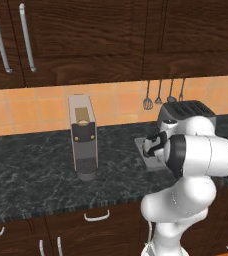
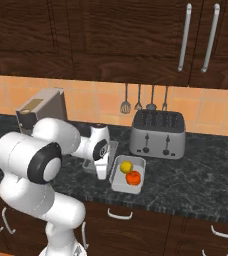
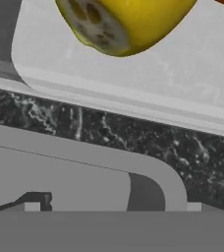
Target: Take the meat container that has the fish and place it on the second highest rack of the freezer. Then take the vegetable container that has the lemon and squash and place it on the highest rack of the freezer.
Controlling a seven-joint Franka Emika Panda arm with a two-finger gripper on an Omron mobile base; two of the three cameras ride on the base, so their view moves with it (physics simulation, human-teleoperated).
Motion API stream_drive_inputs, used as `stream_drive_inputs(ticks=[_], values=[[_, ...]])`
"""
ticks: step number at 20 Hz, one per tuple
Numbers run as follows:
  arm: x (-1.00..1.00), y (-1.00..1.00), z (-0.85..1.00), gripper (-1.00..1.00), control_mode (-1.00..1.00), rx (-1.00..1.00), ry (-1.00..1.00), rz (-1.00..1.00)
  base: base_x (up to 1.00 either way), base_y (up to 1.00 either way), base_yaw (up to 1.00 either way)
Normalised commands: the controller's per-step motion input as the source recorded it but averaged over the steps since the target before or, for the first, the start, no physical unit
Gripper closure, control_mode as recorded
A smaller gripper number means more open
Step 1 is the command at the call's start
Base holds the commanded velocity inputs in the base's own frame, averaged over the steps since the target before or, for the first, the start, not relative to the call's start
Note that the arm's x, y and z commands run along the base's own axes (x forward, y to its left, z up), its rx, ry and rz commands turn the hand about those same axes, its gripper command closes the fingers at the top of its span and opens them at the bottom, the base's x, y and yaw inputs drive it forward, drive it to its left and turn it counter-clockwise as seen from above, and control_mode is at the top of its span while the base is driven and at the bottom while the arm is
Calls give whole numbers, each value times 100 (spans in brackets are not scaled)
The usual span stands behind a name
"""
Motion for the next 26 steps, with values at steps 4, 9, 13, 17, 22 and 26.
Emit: stream_drive_inputs(ticks=[4,9,13,17,22,26], values=[[-15,-4,-50,-100,-100,0,1,-6,0,0,0],[-3,0,-44,100,-100,0,0,-10,0,0,0],[-20,-8,-17,100,-100,0,-1,-11,0,0,0],[-13,-6,0,100,-100,2,-3,-11,0,0,0],[-13,0,15,100,-100,3,0,-6,0,0,0],[-20,0,75,100,-100,9,0,-1,0,0,0]])
